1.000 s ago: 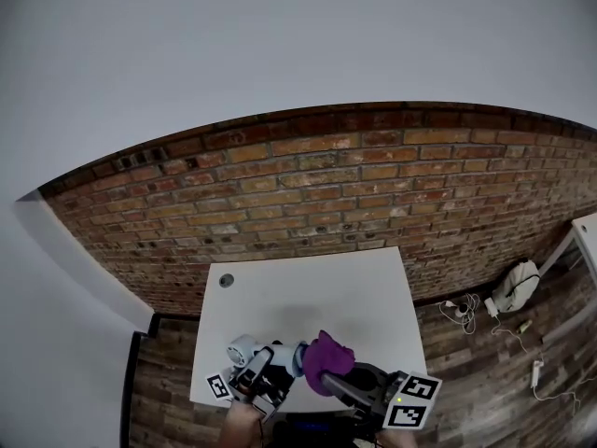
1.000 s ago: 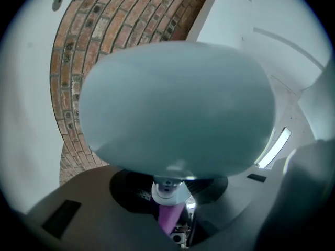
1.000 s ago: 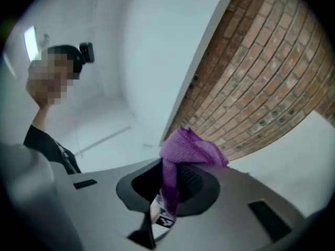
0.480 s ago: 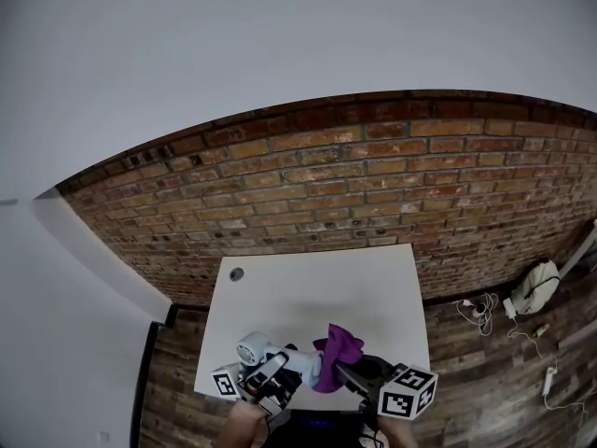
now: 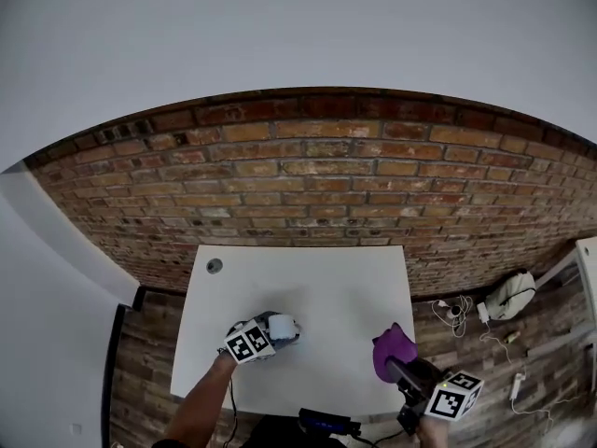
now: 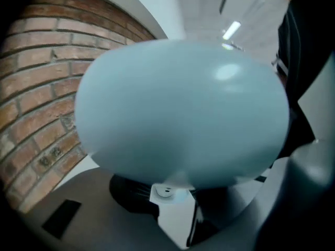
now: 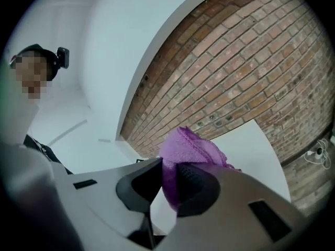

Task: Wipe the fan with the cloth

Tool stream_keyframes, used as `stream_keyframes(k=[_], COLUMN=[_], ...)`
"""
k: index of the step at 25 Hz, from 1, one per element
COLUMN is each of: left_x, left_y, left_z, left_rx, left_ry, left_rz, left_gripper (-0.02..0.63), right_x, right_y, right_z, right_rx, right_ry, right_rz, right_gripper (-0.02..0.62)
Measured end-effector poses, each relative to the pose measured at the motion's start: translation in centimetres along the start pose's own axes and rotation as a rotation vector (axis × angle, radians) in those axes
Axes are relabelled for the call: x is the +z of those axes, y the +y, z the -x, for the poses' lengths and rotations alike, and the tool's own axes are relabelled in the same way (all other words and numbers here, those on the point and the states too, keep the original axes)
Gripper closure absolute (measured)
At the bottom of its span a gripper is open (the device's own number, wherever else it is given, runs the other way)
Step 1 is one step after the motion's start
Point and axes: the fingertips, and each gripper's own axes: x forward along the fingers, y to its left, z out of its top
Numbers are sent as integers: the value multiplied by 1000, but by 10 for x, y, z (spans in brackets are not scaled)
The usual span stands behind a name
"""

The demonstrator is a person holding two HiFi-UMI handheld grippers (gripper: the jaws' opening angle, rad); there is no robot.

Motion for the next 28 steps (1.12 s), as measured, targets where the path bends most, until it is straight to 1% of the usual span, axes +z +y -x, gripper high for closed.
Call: stream_keyframes(k=[1, 2, 5, 8, 10, 12, 15, 23, 26, 28], left_x=[-9, -15, -23, -33, -38, -41, -37, -37, -39, -47], left_y=[10, 20, 45, 66, 73, 77, 81, 81, 89, 91], left_z=[-11, -21, -44, -56, -64, -72, -76, -74, -67, -54], left_rx=[-11, -25, -58, -85, -105, -112, -92, -69, -24, 22], left_ry=[34, 47, 29, 47, 52, 44, 34, 25, 7, -6], left_rz=[-49, -71, -66, -87, -89, -74, -41, -36, -19, 30], left_gripper=[448, 448, 448, 448, 448, 448, 448, 448, 396, 387], right_x=[0, -2, -8, -7, -7, -8, -10, -11, -9, -8], right_y=[1, 3, 12, 19, 20, 19, 16, 19, 21, 22], right_z=[-3, -7, -22, -37, -43, -46, -50, -60, -58, -54], right_rx=[-1, 1, 9, 15, 15, 9, 2, 16, 34, 64], right_ry=[-1, 1, 13, 8, 0, -3, -1, 3, -13, -39], right_rz=[-20, -39, -81, -99, -112, -125, -134, -136, -147, -179], right_gripper=[540, 540, 540, 540, 540, 540, 540, 540, 540, 540])
